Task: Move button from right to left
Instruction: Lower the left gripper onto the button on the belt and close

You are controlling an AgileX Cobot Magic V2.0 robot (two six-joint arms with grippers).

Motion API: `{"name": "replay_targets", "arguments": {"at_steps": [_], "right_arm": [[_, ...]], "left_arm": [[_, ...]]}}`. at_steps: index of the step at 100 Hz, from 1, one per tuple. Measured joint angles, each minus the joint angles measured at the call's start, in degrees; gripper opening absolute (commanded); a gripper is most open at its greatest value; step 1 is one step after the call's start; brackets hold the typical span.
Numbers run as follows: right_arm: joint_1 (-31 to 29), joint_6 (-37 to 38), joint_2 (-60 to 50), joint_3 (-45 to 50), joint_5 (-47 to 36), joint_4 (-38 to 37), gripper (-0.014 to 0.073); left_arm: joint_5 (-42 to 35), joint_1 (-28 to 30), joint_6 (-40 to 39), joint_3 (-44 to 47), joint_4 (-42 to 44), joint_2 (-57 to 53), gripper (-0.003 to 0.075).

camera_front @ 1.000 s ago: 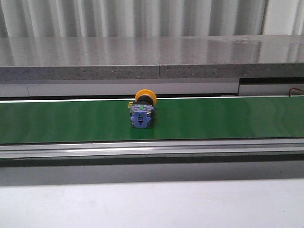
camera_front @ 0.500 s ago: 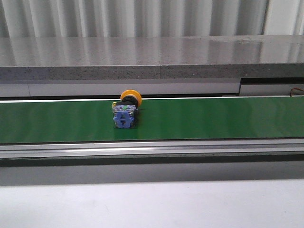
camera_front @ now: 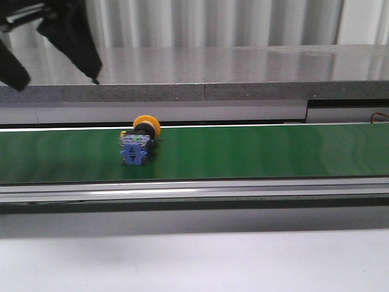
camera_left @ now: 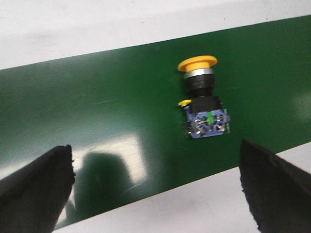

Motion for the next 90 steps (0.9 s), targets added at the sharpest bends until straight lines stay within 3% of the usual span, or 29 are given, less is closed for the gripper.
{"name": "replay_targets", "arguments": {"at_steps": [36, 60, 76, 90], "right_arm": [[0.0, 0.0, 0.0, 0.0, 0.0, 0.0, -0.0066], [0.0, 0.0, 0.0, 0.0, 0.0, 0.0, -0.0066], [0.0, 0.0, 0.0, 0.0, 0.04, 0.0, -0.0066], [0.0, 0.0, 0.0, 0.0, 0.04, 0.0, -0.0066]], "left_arm": [[-1.11, -4.65, -2.82, -7.58, 3.97, 12.32, 0.0645], [-1.24, -4.65, -3.86, -7.95, 5.58, 16.93, 0.0572], [-1.06, -4.65, -4.5, -8.02, 5.86, 19.54, 0.0438], [0.55, -4.65, -4.97, -8.02, 6.38, 20.53, 0.0192]]}}
